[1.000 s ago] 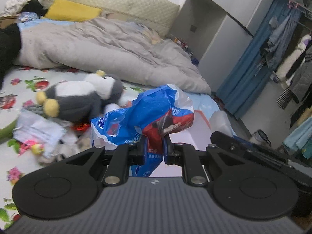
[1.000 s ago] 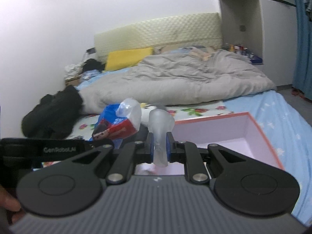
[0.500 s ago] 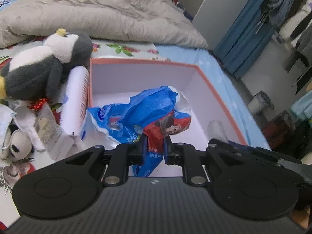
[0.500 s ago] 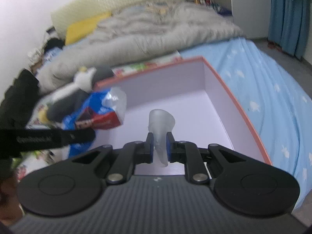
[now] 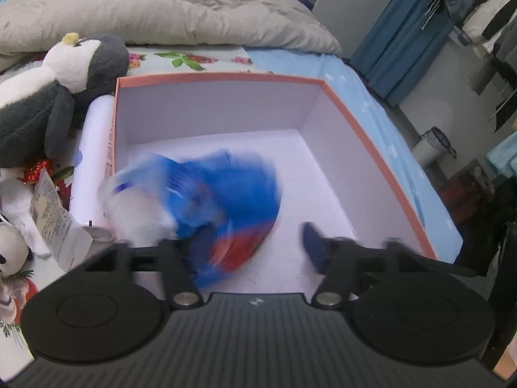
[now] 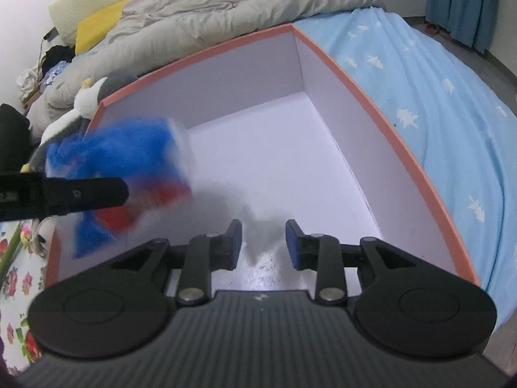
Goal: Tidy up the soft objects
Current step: 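Open the left gripper over the shoebox while the right gripper releases the cup inside, then withdraw both open grippers from the shoebox back toward the pile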
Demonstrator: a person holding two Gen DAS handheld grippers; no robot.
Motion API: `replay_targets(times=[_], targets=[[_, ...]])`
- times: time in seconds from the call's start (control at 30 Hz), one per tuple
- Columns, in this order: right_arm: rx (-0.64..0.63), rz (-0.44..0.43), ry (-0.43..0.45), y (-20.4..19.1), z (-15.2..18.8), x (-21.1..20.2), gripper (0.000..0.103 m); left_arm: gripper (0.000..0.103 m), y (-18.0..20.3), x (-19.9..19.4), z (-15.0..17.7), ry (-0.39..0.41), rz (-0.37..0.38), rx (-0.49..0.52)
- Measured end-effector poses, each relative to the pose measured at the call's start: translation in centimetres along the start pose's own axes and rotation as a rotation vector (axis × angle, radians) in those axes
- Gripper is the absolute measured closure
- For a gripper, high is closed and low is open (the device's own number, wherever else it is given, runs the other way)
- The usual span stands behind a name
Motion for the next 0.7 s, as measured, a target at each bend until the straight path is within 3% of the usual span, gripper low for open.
replay_targets(times=[0.3, 0.7], targets=[[-0.010, -0.012, 0.064, -0.8, -0.4, -3.1, 0.069, 0.030, 0.7, -4.1, 1.1, 0.075, 0.002, 0.031], [-0.052, -0.047, 0.205, -5.0, 1.8, -11.0, 0.069, 0.030, 0.2, -14.3, 5.9, 0.242, -0.036, 0.069]])
Point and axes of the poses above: each gripper's, at about its wrist camera, not at the fingertips, and x roughly the way its jaws point, y to its right, z to its underside, the point moved 1 cm from there along x, roughly the way its jaws point, and after that the axes turned 12 degrees about -y, right-handed, at the moved point
